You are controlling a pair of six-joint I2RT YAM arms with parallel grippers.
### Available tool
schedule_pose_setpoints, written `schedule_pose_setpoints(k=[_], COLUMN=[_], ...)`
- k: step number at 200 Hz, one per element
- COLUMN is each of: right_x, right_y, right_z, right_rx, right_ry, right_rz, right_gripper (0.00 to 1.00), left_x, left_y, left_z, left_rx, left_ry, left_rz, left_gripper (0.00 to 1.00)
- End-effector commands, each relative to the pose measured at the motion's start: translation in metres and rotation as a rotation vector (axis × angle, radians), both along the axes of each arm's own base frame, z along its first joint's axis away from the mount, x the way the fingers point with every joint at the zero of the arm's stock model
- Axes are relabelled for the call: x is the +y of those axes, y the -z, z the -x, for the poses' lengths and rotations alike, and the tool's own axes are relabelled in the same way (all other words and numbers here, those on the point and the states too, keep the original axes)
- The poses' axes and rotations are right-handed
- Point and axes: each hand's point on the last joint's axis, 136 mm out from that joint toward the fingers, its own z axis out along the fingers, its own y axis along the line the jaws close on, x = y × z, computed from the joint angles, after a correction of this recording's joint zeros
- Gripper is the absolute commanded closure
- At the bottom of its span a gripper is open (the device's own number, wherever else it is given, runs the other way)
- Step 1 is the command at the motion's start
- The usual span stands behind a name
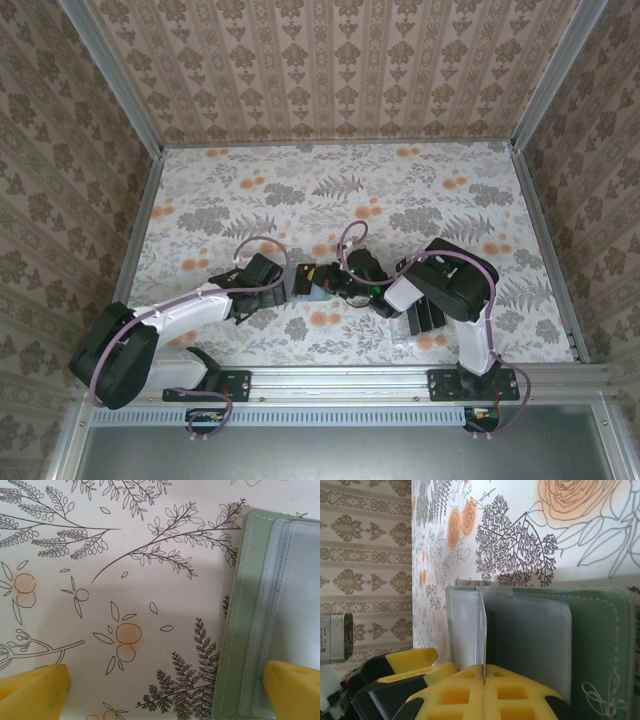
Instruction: Put the credit cards into the card holder
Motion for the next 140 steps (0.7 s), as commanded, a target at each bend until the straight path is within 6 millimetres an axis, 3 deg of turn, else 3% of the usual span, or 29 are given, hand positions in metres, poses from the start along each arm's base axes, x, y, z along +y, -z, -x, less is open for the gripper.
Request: schedule_pose_setpoints(k=[1,140], right_x=[-0.003,0.001], right_y=[0.013,0.028], right_z=[0.009,0.019], right_rx=[0.03,0.084], right_ry=[-0.009,-0.07], right_rz=[0.01,0.019], right_gripper=[1.0,1.0], left_x=[0.017,0.018], left_y=[0.011,0.011], left_z=[0.015,0.015], left_rx=[0.049,0.047], left_ry=[-0.016,-0.016], left_rz=[-0.068,-0.072], left_gripper=[0.0,0.0])
